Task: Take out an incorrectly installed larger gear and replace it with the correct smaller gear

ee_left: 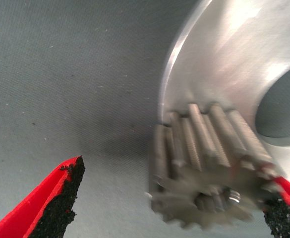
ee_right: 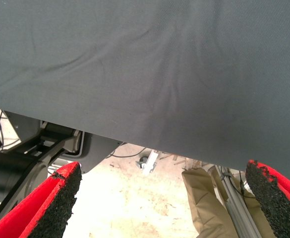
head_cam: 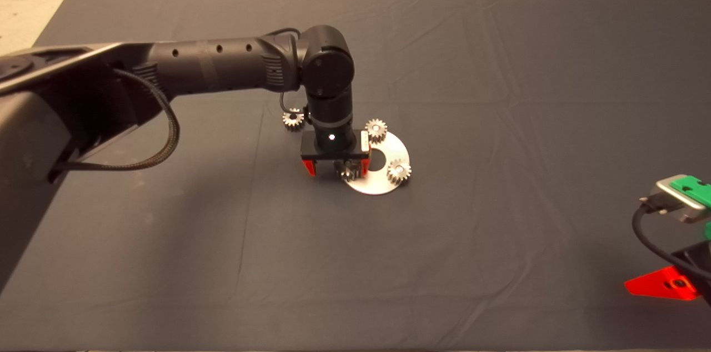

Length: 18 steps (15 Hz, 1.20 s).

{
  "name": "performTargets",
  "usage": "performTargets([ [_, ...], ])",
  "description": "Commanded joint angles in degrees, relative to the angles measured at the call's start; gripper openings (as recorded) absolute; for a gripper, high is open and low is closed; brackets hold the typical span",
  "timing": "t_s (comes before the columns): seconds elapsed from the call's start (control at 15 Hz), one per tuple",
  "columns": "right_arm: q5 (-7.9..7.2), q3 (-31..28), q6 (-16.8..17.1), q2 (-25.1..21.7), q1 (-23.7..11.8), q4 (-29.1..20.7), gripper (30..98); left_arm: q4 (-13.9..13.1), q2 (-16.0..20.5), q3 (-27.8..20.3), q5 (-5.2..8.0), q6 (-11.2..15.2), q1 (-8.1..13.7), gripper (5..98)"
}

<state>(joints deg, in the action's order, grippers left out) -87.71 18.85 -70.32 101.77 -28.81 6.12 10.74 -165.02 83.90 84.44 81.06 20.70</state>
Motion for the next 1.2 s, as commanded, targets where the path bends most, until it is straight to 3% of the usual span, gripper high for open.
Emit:
performTargets([
  [0.0, -7.29, -0.14, 0.18, -0.20, -1.34, -2.23, 87.7, -0.19, -1.14, 0.28, 0.37, 0.42, 2.05, 83.9],
  [0.33, -7.29, -0.41, -0.09, 0.24, -1.34, -2.87, 87.7, -0.19, -1.76, 0.28, 0.81, 0.77, 4.96, 83.9],
  [1.13, -7.29, -0.23, -0.09, -0.11, -2.13, -2.87, 87.7, -0.19, -1.41, -0.25, 1.16, 0.77, 4.70, 81.0],
])
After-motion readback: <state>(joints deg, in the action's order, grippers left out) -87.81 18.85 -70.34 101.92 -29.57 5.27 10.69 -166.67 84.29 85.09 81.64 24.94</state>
